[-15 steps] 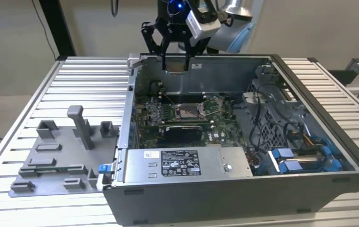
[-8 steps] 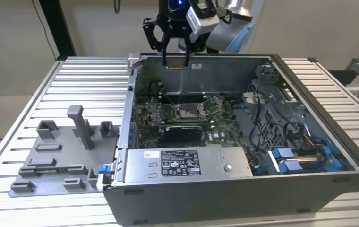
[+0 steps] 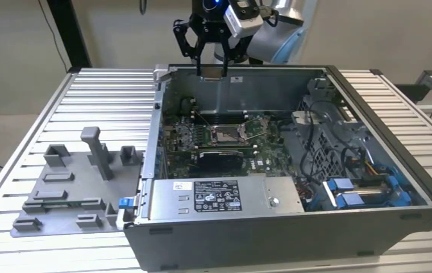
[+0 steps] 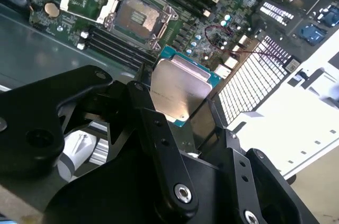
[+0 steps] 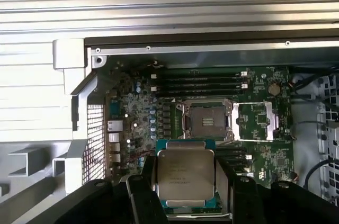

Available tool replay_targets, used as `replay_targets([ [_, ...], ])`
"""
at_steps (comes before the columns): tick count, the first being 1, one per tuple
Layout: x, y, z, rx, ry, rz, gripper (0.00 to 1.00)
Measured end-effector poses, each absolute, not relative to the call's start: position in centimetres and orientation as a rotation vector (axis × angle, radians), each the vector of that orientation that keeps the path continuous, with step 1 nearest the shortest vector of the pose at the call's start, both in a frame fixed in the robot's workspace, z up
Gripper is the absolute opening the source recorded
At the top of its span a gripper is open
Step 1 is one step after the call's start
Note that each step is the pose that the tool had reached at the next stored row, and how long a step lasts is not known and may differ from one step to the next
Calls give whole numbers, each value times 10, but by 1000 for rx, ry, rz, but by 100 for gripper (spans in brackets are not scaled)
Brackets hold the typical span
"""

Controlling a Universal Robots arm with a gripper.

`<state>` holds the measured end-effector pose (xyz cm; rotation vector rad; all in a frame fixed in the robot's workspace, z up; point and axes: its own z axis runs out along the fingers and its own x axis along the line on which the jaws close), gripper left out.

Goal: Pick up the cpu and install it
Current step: 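Close the cpu cover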

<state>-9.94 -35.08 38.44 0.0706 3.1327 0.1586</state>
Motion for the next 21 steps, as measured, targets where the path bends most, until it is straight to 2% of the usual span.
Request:
replay_targets([
  [21, -100, -351, 384, 33, 3134, 159, 0],
])
